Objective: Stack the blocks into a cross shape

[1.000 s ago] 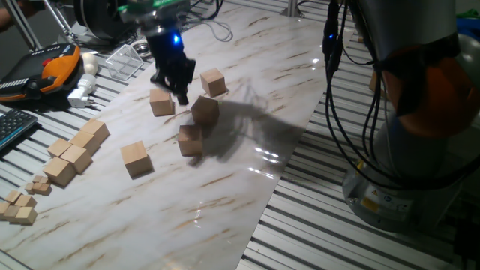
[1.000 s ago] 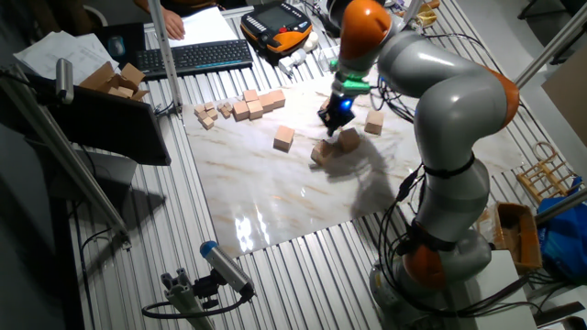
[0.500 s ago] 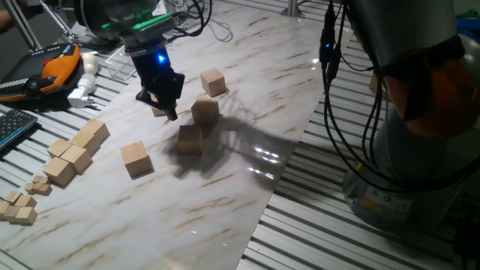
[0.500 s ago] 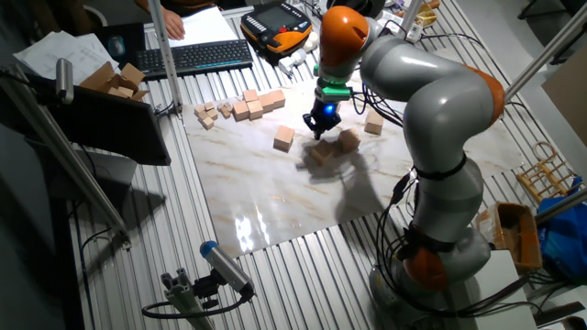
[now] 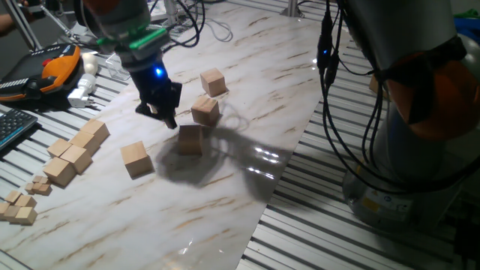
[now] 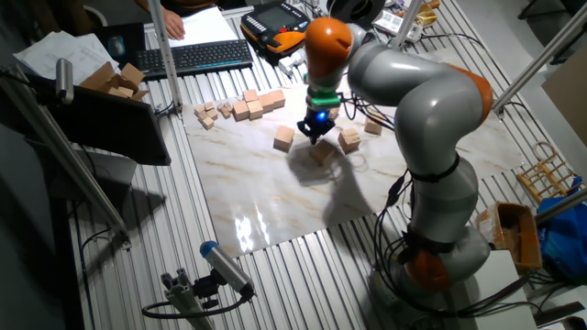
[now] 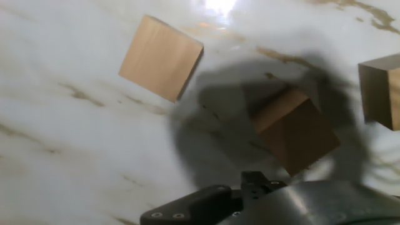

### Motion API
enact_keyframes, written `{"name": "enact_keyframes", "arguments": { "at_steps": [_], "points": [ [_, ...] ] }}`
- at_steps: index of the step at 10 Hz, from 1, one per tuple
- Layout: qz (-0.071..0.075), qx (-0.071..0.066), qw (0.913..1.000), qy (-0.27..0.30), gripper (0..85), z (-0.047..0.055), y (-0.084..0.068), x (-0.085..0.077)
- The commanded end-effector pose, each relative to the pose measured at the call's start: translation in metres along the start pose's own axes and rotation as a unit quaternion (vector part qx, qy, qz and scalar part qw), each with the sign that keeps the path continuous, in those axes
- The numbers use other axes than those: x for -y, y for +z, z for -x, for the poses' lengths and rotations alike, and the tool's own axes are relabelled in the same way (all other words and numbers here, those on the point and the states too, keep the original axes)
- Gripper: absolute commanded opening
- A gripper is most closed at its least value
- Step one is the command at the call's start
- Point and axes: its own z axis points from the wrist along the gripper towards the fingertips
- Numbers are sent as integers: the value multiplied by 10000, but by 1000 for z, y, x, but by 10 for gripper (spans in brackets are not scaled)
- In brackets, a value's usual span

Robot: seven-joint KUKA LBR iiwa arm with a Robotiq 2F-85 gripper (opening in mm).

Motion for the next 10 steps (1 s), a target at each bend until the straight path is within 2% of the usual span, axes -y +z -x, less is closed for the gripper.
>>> {"name": "enact_keyframes", "arguments": {
  "at_steps": [1, 5, 8, 10],
  "points": [
    [-47, 5, 10000, -33, 0, 0, 5, -2],
    [-191, 53, 9996, -211, 0, 3, 32, -7],
    [-534, -39, 9974, -481, 0, 4, 41, -3],
    [-651, -20, 9964, -550, 0, 4, 44, 2]
  ]
}}
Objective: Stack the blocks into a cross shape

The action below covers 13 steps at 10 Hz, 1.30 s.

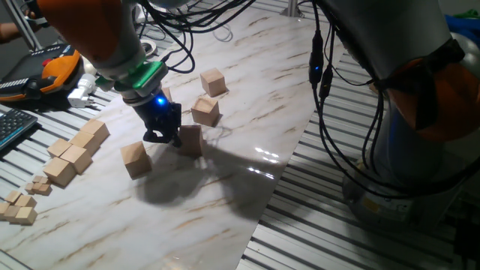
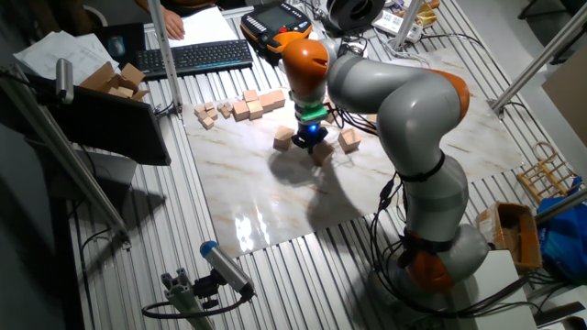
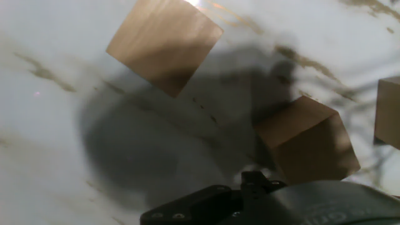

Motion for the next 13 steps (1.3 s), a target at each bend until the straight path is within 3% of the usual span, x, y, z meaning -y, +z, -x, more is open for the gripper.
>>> {"name": "enact_keyframes", "arguments": {
  "at_steps": [1, 4, 8, 13],
  "points": [
    [-24, 9, 10000, -33, 0, 0, 2, 2],
    [-16, 40, 10000, -65, 0, -2, 8, 6],
    [-122, 154, 9997, -109, 0, -2, 17, 8],
    [-140, 198, 9994, -228, 0, 1, 22, 25]
  ]
}}
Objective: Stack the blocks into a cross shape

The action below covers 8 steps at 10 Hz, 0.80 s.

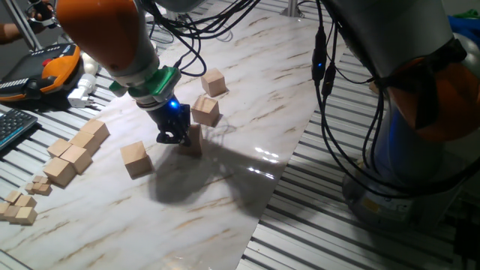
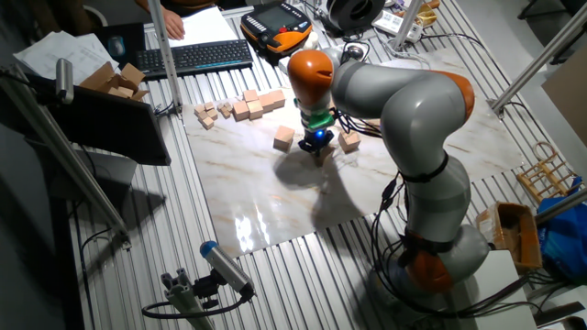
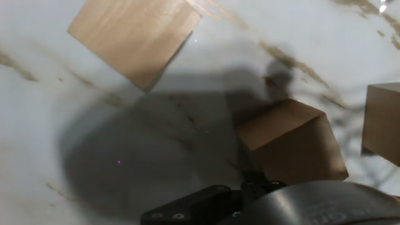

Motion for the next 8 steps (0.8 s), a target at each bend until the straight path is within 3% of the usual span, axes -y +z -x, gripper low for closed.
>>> {"name": "enact_keyframes", "arguments": {
  "at_steps": [1, 5, 8],
  "points": [
    [-8, 17, 10000, -18, 0, 1, 0, 3],
    [-26, 46, 9998, -176, 0, 6, 1, 26],
    [-81, 81, 9997, -203, 0, 2, 4, 37]
  ]
}}
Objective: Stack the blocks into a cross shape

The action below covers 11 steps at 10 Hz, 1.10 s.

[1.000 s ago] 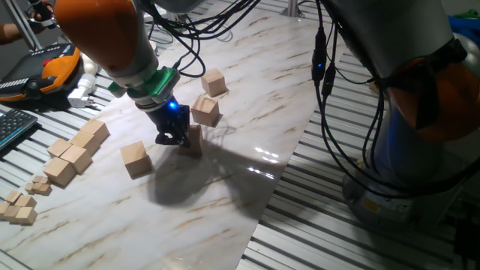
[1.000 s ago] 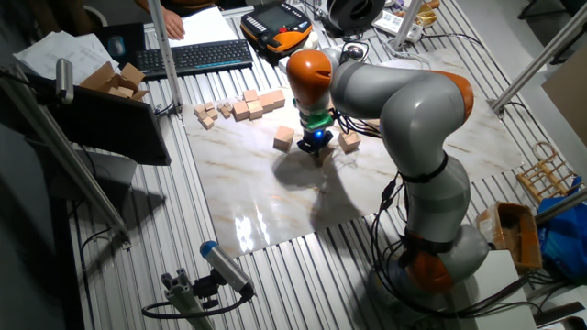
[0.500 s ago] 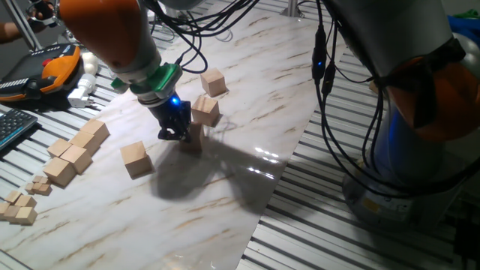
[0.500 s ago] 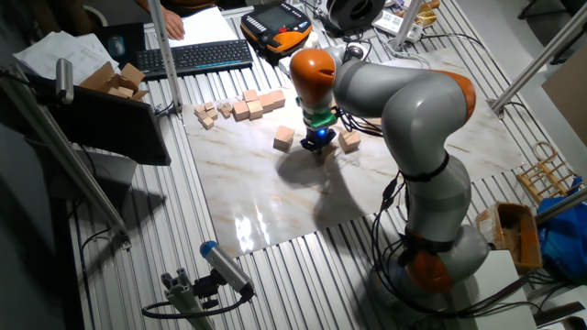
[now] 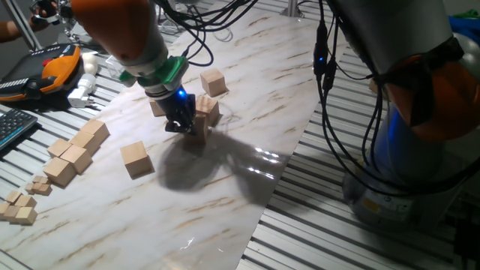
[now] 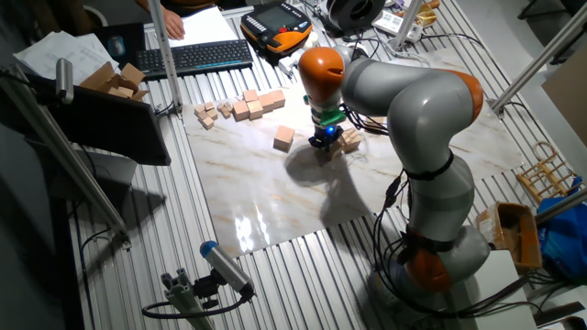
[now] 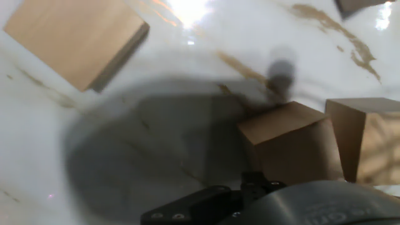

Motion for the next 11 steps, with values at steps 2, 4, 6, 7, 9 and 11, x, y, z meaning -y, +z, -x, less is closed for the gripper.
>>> {"name": "enact_keyframes", "arguments": {
  "at_steps": [2, 4, 6, 7, 9, 11],
  "points": [
    [-30, 19, 10000, -39, 0, -2, 2, 5],
    [-23, 19, 9999, -132, 0, -1, 1, 15],
    [25, 1, 9998, -211, 0, 1, -1, 26],
    [8, 15, 9998, -223, 0, 0, -1, 30],
    [-27, 49, 9997, -232, 0, -2, 0, 34],
    [-30, 72, 9996, -286, 0, -1, -1, 40]
  ]
}}
